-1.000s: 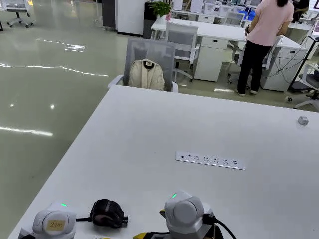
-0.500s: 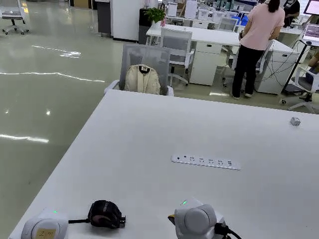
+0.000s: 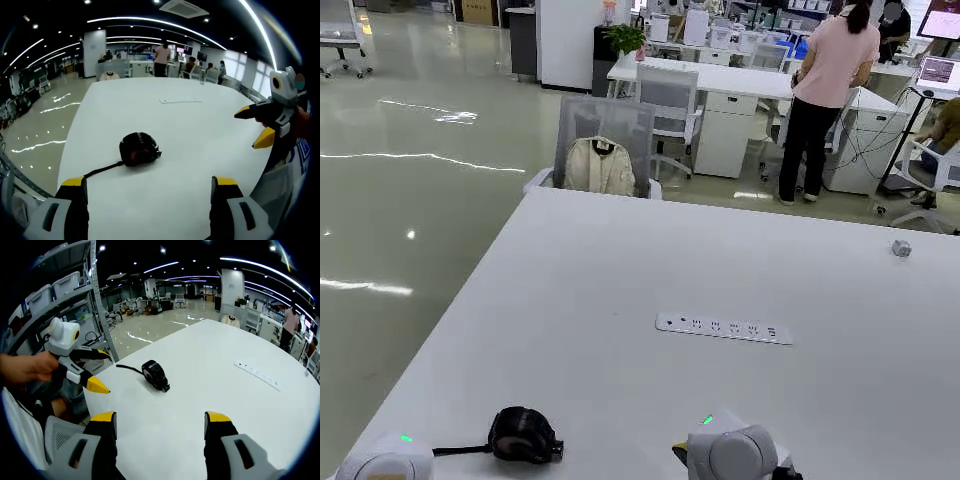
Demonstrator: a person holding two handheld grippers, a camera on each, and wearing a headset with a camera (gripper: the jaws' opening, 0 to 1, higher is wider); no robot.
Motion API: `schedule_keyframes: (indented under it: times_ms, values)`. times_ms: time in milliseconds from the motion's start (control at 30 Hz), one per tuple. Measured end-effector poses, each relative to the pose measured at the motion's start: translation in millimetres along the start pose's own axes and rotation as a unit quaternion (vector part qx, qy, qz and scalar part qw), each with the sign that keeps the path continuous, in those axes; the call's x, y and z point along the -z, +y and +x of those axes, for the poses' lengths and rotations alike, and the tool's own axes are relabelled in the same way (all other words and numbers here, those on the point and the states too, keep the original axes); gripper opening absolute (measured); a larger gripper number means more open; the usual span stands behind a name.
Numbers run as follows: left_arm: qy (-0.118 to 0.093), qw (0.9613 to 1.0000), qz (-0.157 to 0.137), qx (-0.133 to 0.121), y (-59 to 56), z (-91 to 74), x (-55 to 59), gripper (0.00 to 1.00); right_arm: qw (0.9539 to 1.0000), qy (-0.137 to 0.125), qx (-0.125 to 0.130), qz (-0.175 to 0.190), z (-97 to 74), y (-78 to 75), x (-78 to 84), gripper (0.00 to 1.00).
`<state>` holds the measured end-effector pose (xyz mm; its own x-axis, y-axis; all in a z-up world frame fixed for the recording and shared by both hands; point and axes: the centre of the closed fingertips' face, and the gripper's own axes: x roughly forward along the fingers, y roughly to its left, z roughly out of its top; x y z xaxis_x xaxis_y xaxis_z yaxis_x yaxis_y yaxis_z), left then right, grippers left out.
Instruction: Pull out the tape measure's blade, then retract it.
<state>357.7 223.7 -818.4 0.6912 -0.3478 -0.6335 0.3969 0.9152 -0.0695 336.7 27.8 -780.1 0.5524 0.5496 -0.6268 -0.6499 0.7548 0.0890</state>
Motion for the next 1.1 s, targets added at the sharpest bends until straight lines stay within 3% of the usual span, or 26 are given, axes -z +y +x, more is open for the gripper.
schedule_keyframes:
  times_ms: [900, 1100]
  values:
    - [0.012, 0.9999, 0.004, -0.004, -12.7, -33.9, 17.2, 1.00, 0.9996, 0.002, 0.007, 0.028, -49.3, 11.5, 17.7, 0.83]
    - [0.010, 0.9999, 0.005, -0.006, -15.1, -38.2, 14.8, 1.00, 0.9994, 0.002, 0.011, 0.034, -56.7, 11.3, 21.0, 0.84]
